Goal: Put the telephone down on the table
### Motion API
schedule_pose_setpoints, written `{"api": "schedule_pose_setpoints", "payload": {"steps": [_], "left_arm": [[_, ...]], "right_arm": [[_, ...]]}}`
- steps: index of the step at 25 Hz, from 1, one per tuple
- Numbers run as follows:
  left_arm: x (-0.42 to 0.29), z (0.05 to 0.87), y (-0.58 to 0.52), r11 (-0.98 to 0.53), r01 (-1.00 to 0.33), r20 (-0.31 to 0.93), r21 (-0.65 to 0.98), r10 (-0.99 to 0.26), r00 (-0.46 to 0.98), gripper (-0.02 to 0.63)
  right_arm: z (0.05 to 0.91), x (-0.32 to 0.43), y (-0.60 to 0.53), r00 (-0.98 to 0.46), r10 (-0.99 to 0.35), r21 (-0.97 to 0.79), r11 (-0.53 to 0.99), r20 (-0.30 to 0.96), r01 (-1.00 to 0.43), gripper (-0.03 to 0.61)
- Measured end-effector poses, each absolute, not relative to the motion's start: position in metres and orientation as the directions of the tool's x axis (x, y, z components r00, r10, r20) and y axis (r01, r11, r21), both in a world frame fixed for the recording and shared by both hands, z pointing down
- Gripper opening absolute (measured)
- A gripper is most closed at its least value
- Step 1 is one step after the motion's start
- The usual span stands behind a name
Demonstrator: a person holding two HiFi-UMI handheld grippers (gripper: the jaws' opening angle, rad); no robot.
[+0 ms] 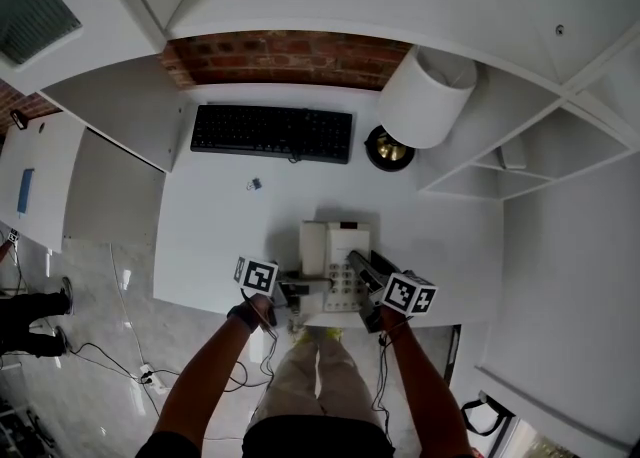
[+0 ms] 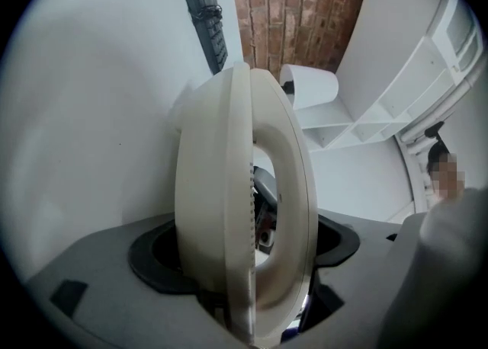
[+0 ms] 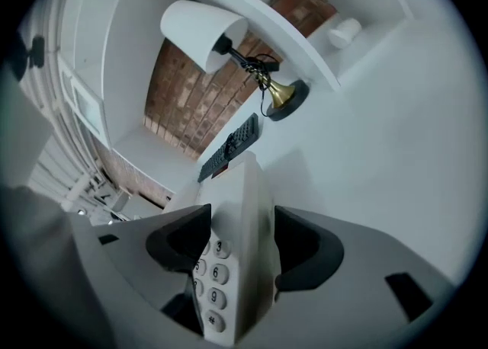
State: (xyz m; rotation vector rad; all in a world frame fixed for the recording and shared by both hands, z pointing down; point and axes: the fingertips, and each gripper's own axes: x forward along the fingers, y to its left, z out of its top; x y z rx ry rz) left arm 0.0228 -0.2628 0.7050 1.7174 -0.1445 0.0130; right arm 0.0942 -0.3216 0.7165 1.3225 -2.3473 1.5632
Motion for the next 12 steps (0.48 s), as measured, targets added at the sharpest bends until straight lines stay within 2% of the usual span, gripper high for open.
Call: {"api": "schedule_pose_setpoints", "payload": {"steps": [4,7,12], "left_arm": [[0.029,0.709,-0.257,-0.189,-0.168,0.162,0.967,-0.051,0.986,0.422],[0.034,0.712,-0.254,-0.229,-0.226,0.223,0.947,-0.04,0.974,0.422],[0.039,0.709,-0.263,-0.269,-0.272,0.264,0.924,-0.066,0.962,0.423]], "right_arm": [[0.715,0.103,-0.318,-0.622,-0.623,-0.697,0.166,0.474,-0.697,0.214],[0.72,0.115,-0.308,-0.62,-0.639,-0.754,0.094,0.455,-0.65,0.183],[0.722,0.127,-0.299,-0.619,-0.678,-0.839,0.007,0.396,-0.544,0.169]]}}
